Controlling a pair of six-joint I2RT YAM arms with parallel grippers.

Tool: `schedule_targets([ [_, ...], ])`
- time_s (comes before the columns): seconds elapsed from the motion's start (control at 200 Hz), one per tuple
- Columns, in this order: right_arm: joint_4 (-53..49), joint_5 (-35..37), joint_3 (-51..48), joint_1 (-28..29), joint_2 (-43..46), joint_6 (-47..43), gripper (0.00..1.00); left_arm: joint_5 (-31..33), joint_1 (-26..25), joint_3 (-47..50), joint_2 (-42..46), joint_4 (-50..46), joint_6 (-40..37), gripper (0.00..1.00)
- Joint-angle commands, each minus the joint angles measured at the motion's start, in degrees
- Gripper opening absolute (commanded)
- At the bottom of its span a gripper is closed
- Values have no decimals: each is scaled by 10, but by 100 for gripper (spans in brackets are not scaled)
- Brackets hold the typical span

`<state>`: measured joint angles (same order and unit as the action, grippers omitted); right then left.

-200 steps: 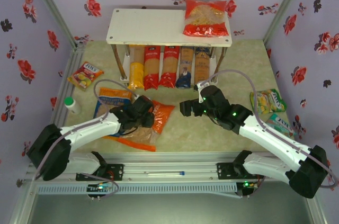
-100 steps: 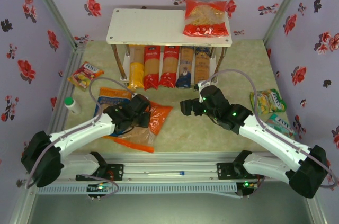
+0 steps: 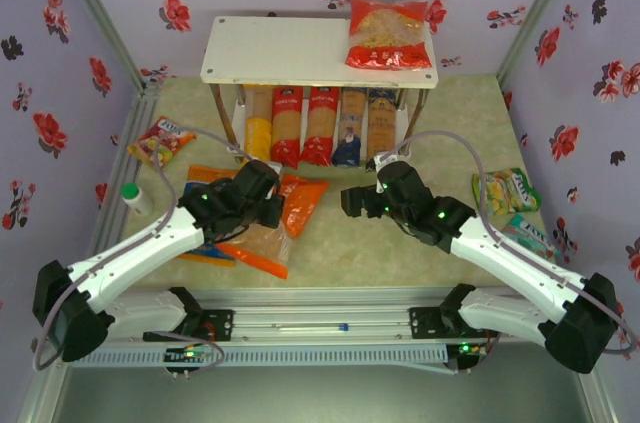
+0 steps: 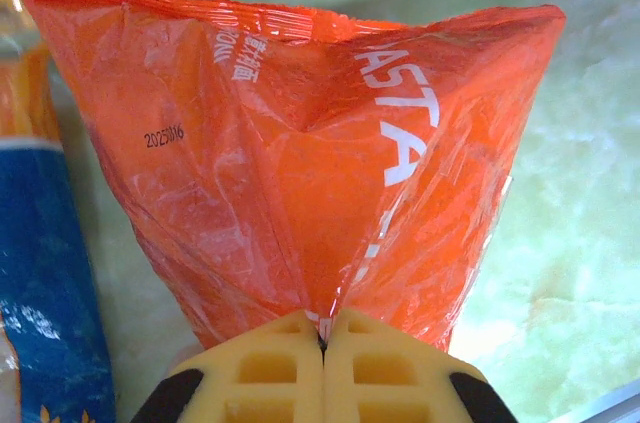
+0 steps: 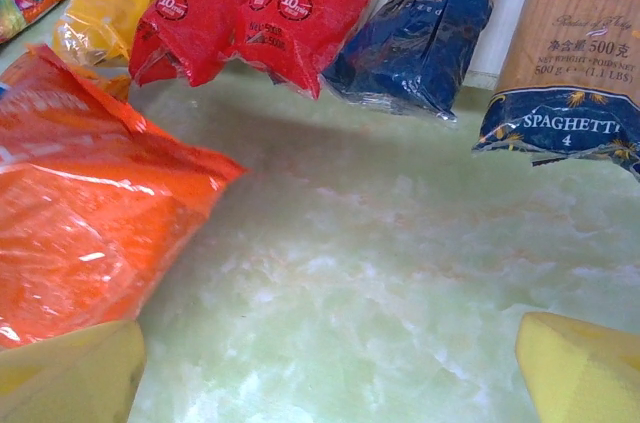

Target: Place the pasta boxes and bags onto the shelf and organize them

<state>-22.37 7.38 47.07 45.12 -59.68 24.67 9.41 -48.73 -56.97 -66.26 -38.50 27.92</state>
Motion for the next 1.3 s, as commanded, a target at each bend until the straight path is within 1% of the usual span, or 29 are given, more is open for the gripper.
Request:
schedule_targets([
  [0.0,-2,17,7,0,1,8,96,17,9,-78,34,14,-44,0],
  [0.17,0,18,8,-1,2,7,96,20,21,-170,35,-3,-92,0],
  [0.375,0,18,16,-1,-3,5,96,23,32,-298,10,-6,-160,0],
  [0.66,1,16,23,-2,-9,0,96,33,43,-505,-63,-40,-246,0],
  [0.745,6,12,26,-2,-16,0,96,35,51,-563,-93,-41,-257,0],
  [0.76,7,10,27,-2,-17,0,96,36,52,-572,-98,-40,-273,0],
  [0.825,8,6,31,-2,-23,2,96,42,55,-606,-119,-33,-287,0],
  [0.895,10,3,32,-2,-29,2,96,58,56,-633,-140,-19,-300,0],
  [1.01,9,3,32,-2,-30,0,96,61,67,-663,-171,11,-309,0],
  [1.295,4,9,30,-5,-28,-6,96,79,88,-690,-230,117,-316,0],
])
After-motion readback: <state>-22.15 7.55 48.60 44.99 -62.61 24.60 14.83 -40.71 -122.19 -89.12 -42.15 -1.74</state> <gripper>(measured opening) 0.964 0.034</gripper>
